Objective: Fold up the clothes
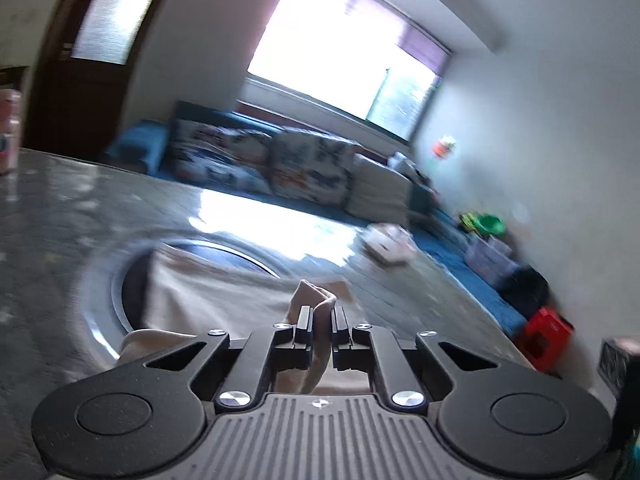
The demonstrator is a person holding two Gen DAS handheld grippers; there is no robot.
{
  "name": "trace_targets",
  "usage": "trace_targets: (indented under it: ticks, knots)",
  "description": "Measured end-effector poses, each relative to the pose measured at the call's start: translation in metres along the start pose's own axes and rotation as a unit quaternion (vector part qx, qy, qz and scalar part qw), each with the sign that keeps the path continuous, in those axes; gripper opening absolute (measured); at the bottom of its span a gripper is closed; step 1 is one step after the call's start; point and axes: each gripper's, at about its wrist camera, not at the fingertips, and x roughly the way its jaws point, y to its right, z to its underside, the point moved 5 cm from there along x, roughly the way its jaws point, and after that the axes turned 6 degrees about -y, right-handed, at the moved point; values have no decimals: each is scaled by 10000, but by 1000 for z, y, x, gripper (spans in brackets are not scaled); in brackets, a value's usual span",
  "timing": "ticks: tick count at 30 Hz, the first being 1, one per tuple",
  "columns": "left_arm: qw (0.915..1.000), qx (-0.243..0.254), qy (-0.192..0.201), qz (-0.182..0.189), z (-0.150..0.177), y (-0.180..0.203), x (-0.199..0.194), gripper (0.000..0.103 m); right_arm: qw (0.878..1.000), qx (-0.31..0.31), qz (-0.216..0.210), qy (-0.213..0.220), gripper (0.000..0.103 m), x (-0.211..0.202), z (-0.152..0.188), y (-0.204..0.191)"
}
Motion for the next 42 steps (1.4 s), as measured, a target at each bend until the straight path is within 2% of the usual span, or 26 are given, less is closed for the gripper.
trace_targets:
  ticks: [6,8,12,14,16,21,22,26,29,32,36,37,42]
  knots:
    - [9962,301,-802,131,43,21,31,22,9997,214,143,24,51,-5,4,16]
    - [9950,363,-926,135,51,19,33,40,9996,218,153,17,51,-4,3,17]
    - [9940,673,-860,1,55,14,23,58,9998,149,79,-75,51,4,1,11]
    - [9942,767,-732,-158,53,5,15,72,9999,70,-23,-150,50,11,-1,4]
    - [9942,818,-622,-330,51,-7,6,76,9997,-18,-93,-214,47,19,-2,-3]
    - [9946,607,-521,-657,51,-43,-13,80,9991,-222,-76,-340,38,42,-4,-20]
    - [9945,550,-516,-728,53,-50,-16,80,9990,-253,-42,-363,30,46,-4,-22]
    - [9937,365,-537,-911,60,-73,-25,80,9985,-282,86,-472,19,58,-1,-25]
    - [9929,300,-540,-1016,65,-84,-29,80,9978,-443,207,-449,9,59,1,-30]
    - [9924,245,-621,-1038,71,-91,-30,80,9961,-688,417,-353,3,56,-1,-34]
    - [9916,332,-645,-1069,75,-92,-30,77,9933,-903,696,-207,3,48,-6,-36]
    - [9915,348,-649,-1070,75,-93,-30,73,9930,-910,714,-219,3,48,-7,-35]
    - [9910,427,-670,-1077,78,-95,-29,59,9961,-614,447,-440,6,51,-3,-26]
